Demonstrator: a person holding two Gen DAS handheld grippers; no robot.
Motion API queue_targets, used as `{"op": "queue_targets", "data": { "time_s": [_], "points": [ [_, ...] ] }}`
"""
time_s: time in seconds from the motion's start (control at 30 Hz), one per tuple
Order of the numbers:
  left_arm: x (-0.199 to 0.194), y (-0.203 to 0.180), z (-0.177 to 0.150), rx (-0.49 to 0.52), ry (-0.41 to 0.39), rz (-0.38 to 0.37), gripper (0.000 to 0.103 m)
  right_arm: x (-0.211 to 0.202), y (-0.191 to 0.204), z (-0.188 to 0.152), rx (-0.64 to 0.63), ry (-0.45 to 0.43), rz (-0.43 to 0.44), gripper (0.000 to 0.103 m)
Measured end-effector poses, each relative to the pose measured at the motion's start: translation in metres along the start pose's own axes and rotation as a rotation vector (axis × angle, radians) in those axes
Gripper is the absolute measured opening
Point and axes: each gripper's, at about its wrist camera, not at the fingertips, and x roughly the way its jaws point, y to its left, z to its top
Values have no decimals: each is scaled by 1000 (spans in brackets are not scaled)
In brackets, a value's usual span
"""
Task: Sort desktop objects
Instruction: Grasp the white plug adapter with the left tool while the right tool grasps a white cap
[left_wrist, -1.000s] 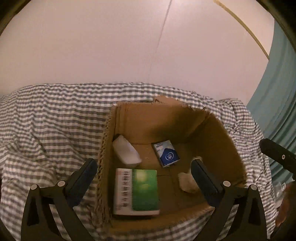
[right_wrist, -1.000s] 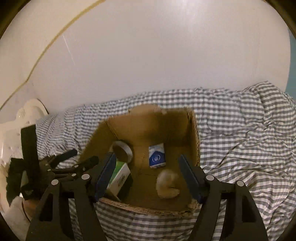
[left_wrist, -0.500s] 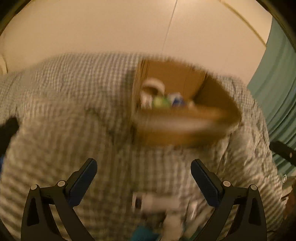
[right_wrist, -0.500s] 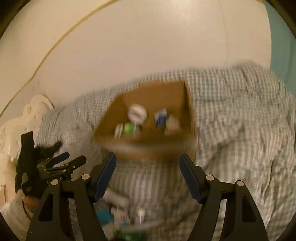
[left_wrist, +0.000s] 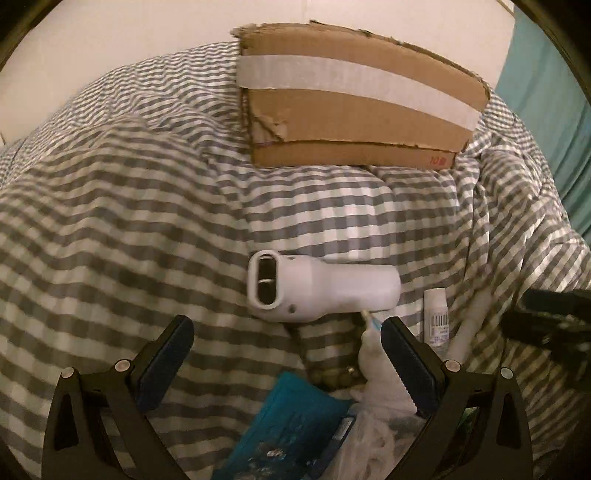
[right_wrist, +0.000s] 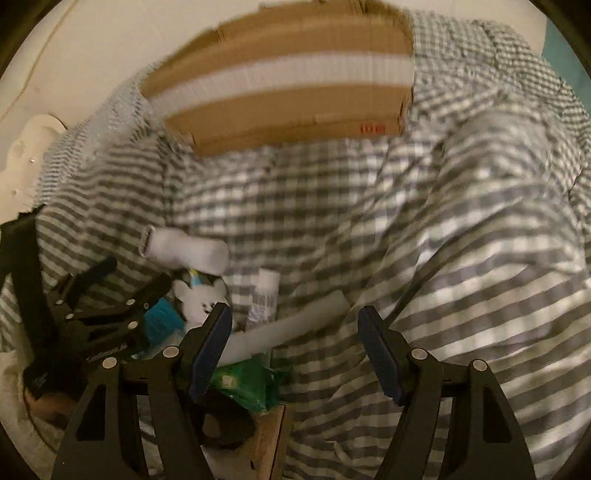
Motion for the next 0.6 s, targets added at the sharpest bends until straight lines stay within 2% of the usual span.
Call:
{"op": "queue_targets", "data": {
  "time_s": [0.1,0.17,0.23,0.37,0.6],
  "points": [
    [12,2,5,-42,17,-28,103,17,-7,0,48,29,-23,67],
    [19,4,6,-88,32,-62,103,29,-14,1,77,48,-36,49],
    [23,5,8,-109,39,-82,103,42,-21,2,116,82,-13,43],
    [28,0,14,-87,72,-109,103,61,-29,3,155,120,-27,43],
    [36,-4,23,-66,130,-99,103,73,-38,7,209,127,-12,48]
  ]
}}
